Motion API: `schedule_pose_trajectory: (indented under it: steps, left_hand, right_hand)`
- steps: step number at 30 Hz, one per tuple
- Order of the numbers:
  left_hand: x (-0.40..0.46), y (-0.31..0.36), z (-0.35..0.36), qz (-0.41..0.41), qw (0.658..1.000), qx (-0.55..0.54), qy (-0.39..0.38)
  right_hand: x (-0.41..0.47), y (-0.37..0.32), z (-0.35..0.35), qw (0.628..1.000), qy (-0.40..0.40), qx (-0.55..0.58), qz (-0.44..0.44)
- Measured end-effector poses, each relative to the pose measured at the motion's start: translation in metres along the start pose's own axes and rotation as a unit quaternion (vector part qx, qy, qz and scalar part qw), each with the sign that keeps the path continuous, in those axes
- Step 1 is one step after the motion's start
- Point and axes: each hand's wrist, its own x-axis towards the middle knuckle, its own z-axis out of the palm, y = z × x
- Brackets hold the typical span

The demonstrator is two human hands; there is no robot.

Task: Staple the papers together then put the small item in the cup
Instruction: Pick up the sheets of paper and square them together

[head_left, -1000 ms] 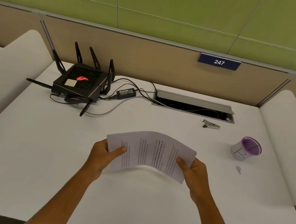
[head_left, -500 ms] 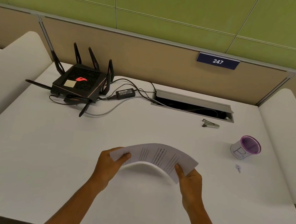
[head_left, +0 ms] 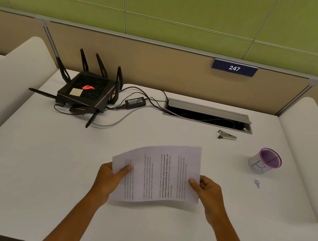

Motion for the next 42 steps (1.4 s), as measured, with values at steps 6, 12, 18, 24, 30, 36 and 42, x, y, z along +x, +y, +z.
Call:
schedule_pose_trajectory:
  steps: [6, 12, 18, 24, 30, 36, 42]
  left_hand:
    - [-0.008, -0.006, -0.007, -0.032, 0.992, -0.121, 0.02]
    - [-0.025, -0.02, 0.01, -0.082, 0.972, -0.219, 0.007]
    - [-0.043, -0.038, 0.029, -0.099, 0.972, -0.211, -0.013]
    - [-0.032, -0.031, 0.001, -0.085, 0.982, -0.16, -0.054]
    - [-0.01, 0.006, 0.01, -0.04, 0.989, 0.007, -0.144]
    - [0.002, 0.046, 0.046, 0.042, 0.99, -0.01, -0.132]
    - [-0.006, 0.047, 0.058, 0.098, 0.99, -0.026, -0.098]
  right_hand:
    - [0.001, -0.008, 0.0, 0.983, -0.081, 0.16, 0.038]
    - [-0.013, 0.0, 0.043, 0.967, -0.048, 0.248, 0.042]
    - [-0.021, -0.002, 0.069, 0.981, 0.016, 0.188, 0.045]
    - [-0.01, -0.014, 0.042, 0.996, 0.002, 0.085, 0.04]
    - [0.0, -0.031, 0.025, 1.0, -0.027, 0.004, 0.014]
    - [-0.008, -0.051, 0.029, 0.998, -0.004, 0.008, -0.061]
    - [-0.011, -0.045, 0.03, 0.991, 0.056, 0.041, -0.112]
